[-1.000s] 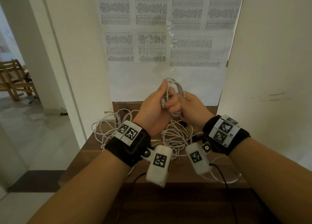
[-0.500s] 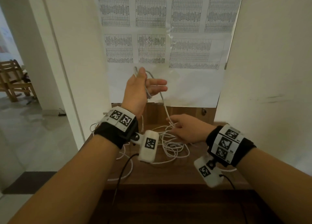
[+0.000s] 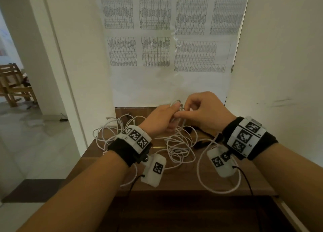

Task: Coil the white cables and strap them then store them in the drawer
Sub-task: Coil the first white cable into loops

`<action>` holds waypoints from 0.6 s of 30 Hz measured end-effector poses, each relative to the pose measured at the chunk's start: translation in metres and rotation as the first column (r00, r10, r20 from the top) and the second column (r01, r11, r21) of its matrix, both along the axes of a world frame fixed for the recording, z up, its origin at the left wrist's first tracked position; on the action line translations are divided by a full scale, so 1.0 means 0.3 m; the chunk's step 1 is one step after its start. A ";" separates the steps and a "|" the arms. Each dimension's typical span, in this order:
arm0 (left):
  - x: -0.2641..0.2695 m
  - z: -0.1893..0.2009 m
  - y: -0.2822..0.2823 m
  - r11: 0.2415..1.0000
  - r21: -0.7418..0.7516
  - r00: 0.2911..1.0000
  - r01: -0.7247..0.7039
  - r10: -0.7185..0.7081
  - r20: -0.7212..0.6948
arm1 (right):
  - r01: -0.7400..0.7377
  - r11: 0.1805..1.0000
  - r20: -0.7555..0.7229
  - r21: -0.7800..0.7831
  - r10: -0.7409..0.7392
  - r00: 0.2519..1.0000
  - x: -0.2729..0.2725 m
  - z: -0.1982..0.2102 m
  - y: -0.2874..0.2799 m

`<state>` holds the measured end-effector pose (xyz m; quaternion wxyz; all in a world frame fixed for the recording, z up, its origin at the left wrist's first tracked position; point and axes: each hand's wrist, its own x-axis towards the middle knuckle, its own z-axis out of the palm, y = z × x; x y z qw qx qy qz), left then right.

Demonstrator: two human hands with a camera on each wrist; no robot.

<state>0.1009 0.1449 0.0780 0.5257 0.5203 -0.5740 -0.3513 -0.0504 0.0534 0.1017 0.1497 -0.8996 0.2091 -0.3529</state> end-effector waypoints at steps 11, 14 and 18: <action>-0.008 0.073 0.031 0.972 0.045 0.828 0.231 -0.172 -0.534 | -0.122 0.924 0.274 0.362 0.020 0.961 0.048 -0.020 0.030; -0.009 0.070 0.018 0.978 0.002 0.793 0.208 -0.167 -0.585 | -0.196 0.867 0.385 0.458 0.006 0.923 0.069 -0.015 0.050; -0.017 0.054 0.013 0.967 -0.032 0.758 0.253 -0.219 -0.615 | -0.246 0.837 0.543 0.489 -0.072 0.837 0.085 -0.008 0.042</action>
